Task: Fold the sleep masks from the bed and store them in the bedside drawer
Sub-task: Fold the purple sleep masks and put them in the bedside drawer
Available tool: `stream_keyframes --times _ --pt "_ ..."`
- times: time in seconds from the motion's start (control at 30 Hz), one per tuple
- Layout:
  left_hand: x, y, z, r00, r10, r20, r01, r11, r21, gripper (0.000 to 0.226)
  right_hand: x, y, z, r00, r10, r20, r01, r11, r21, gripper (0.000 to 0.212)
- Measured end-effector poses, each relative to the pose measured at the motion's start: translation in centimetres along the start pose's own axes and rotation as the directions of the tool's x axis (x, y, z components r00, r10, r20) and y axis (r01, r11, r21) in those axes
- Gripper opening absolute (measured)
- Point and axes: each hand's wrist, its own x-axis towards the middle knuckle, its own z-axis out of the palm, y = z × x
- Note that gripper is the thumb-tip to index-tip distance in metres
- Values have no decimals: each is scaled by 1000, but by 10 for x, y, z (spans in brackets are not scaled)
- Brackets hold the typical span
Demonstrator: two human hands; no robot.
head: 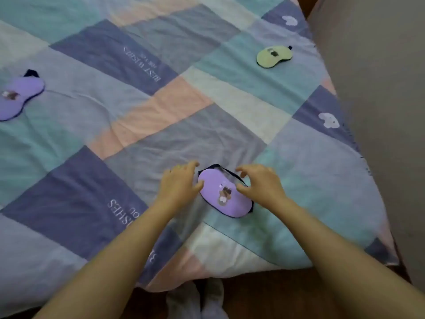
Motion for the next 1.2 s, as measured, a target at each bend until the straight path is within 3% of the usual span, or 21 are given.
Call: stream_keyframes --times 0.17,0.3,0.43,0.5,0.57,0.63,0.7,0.77,0.83,0.9,0.97,1.07,1.2 --pt "26 -15 48 992 -63 106 78 986 -144 42 33 22 59 973 37 227 -75 984 159 45" --pt "28 -24 78 979 -177 97 201 902 -382 37 45 36 92 976 95 194 -131 976 177 52" --pt "30 -20 86 932 -308 193 361 719 -594 35 46 39 97 954 143 265 -229 916 330 23" --pt "34 -18 81 921 -316 229 376 557 -741 36 46 40 87 953 87 291 -231 829 509 20" --pt "38 -15 71 937 -237 256 339 442 -831 33 46 38 70 965 33 261 -211 688 694 20" --pt "44 -6 59 955 -127 268 297 400 -867 23 49 31 52 984 47 169 -167 551 818 19" --pt "49 4 49 941 -107 322 339 346 -875 30 56 23 36 993 110 31 -82 495 865 18" --pt "52 11 40 920 -111 377 389 381 -839 34 64 15 21 980 196 -37 -45 402 915 13" --pt "53 17 33 918 -38 394 370 434 -821 35 71 7 12 962 273 -11 -58 244 968 10" --pt "55 22 29 909 -26 415 388 412 -825 38 77 1 11 945 327 3 -61 168 984 11" --pt "60 25 28 908 -60 415 408 353 -842 49 82 -2 14 926 377 2 -73 176 982 15" --pt "69 24 28 890 -141 434 454 178 -873 66 89 -2 26 898 441 -8 -120 261 958 22" --pt "76 21 30 884 -161 439 457 99 -884 34 95 -3 39 909 417 -12 -149 350 925 20"
